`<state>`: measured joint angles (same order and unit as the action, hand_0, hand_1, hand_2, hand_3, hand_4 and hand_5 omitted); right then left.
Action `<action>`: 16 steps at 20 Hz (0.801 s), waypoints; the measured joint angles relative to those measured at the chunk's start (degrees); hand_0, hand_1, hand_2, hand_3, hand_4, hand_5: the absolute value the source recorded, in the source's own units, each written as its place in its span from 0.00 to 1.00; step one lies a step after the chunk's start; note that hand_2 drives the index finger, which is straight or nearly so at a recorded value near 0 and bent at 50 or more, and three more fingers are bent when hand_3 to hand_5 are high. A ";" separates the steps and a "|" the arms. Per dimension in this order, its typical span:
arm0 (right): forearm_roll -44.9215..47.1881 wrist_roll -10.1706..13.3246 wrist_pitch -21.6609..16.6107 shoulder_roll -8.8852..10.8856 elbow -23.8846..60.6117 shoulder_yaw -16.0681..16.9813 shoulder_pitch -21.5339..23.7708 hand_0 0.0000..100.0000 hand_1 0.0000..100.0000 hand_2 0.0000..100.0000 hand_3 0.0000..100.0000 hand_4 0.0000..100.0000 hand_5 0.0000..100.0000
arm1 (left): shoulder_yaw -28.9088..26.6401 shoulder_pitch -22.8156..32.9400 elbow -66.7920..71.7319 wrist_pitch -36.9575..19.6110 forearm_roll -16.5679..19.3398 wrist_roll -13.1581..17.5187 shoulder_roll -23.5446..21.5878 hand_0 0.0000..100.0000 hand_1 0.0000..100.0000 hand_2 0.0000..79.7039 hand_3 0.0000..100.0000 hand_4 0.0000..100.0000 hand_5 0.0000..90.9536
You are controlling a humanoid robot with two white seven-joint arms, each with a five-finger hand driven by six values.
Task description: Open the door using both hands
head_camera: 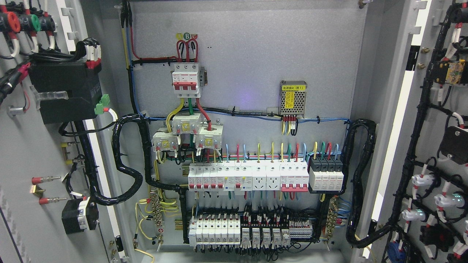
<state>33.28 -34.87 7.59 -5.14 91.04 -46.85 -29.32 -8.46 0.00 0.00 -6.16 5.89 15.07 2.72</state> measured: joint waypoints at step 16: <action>-0.06 4.50 -3.46 2.42 -3.35 9.42 1.68 0.38 0.00 0.00 0.00 0.00 0.00 | 0.10 0.00 0.00 0.00 0.10 0.00 0.00 0.00 0.00 0.00 0.00 0.00 0.00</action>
<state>33.23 -30.37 4.12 -2.72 87.69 -37.43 -27.64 -8.36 0.00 0.00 -6.16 5.99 15.08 2.72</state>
